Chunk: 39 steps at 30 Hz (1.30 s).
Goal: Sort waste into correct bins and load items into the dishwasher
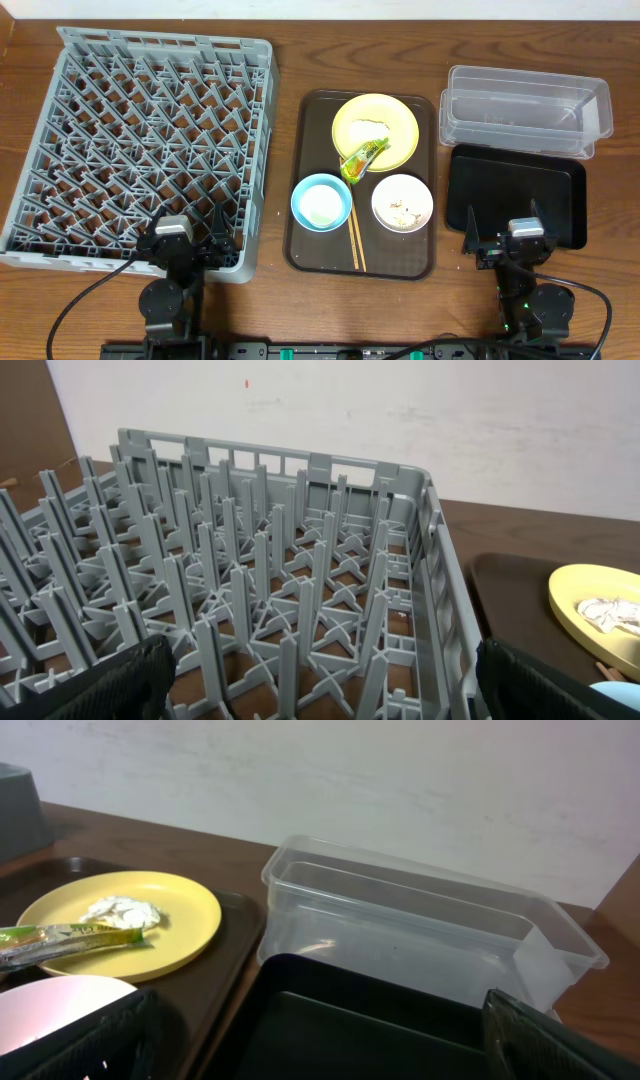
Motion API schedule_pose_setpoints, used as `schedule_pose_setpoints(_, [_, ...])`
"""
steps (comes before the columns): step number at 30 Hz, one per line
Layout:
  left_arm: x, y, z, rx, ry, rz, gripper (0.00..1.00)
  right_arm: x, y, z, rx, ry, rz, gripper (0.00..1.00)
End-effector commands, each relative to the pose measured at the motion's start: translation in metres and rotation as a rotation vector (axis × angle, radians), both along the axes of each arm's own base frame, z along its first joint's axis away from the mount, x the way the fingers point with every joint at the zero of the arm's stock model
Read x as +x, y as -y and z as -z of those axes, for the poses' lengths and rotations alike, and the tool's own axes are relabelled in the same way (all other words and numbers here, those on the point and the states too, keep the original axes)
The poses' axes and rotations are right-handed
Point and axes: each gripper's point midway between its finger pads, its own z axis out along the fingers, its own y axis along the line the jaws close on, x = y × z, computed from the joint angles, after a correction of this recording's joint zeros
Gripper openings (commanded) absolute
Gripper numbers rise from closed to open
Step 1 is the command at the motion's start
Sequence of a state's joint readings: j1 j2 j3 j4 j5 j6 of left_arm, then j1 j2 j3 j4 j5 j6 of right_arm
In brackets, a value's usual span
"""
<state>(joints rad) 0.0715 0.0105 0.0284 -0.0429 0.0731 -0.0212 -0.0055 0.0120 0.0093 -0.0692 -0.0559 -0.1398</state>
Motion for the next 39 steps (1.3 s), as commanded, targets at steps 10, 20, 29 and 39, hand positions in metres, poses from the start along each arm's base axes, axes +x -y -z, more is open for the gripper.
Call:
schedule_pose_setpoints(10, [0.0001,0.0029,0.0153,0.007,-0.038,0.021,0.98,-0.0001,0.0013,0.0008,-0.004,0.001,0.004,0.99])
schedule_pose_setpoints(20, [0.0001,0.0029,0.0153,0.007,-0.038,0.021,0.98,-0.0001,0.0013,0.0008,-0.003,0.001,0.004,0.99])
schedule_pose_setpoints(29, [0.0000,0.0017,0.0154,0.009,-0.039,0.013,0.98,0.0002,0.0040,-0.0022,-0.040,0.015,0.017,0.99])
schedule_pose_setpoints(39, [0.0000,0.0017,0.0154,0.008,-0.039,0.014,0.98,0.0001,0.0038,0.0002,-0.045,0.005,0.015,0.99])
